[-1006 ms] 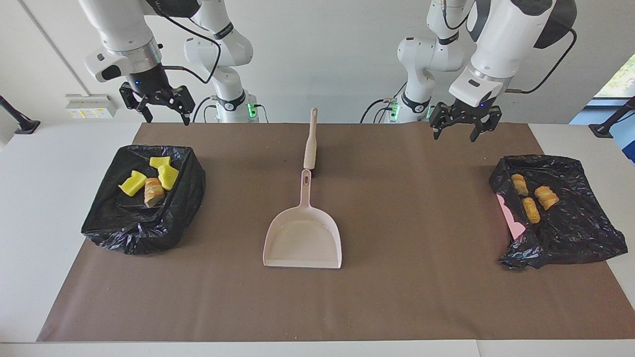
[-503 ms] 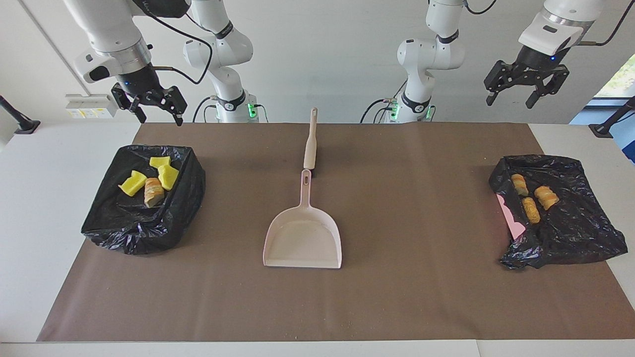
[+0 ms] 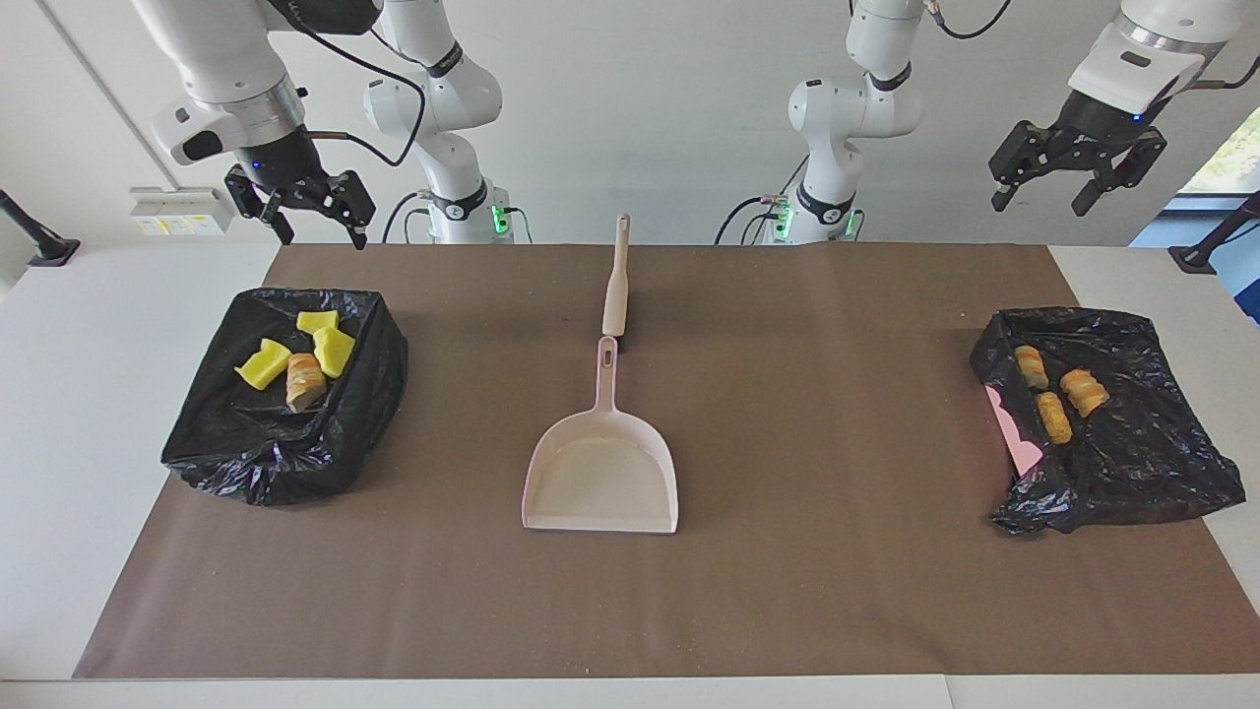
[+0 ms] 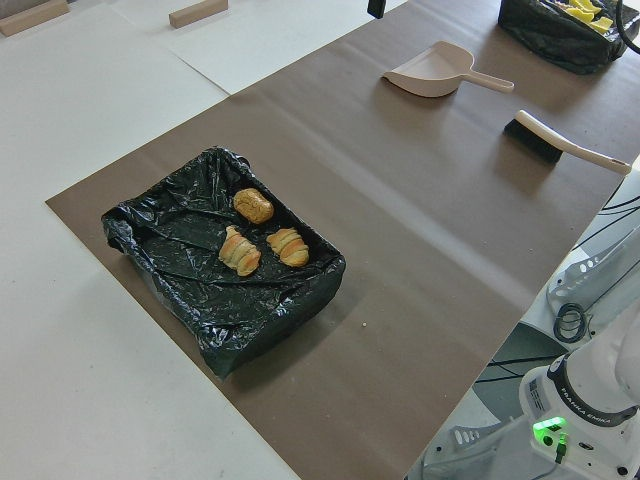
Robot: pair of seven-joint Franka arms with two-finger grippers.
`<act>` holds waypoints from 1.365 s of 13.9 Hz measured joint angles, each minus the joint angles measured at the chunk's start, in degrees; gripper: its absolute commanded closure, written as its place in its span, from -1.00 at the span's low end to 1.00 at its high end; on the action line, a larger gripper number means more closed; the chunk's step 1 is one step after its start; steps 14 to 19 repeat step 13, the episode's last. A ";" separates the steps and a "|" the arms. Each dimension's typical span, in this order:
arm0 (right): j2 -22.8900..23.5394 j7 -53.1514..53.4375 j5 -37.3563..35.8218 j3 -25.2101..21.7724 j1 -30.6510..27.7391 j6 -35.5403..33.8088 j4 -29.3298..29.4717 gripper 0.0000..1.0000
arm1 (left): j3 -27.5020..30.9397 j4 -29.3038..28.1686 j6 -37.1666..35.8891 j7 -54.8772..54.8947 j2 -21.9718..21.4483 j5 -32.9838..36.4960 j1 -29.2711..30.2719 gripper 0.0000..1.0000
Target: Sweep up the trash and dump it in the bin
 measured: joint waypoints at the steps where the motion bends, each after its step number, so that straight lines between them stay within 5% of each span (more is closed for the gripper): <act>1: 0.00 0.00 0.00 0.00 0.00 0.00 0.00 -1.00 | -0.25 -0.07 -0.04 0.00 -0.19 0.00 -0.01 -1.00; 19: 0.00 -6.35 0.00 0.00 0.00 -0.02 0.01 -1.00 | -2.41 -0.20 -0.32 0.08 -0.31 0.00 0.05 -1.00</act>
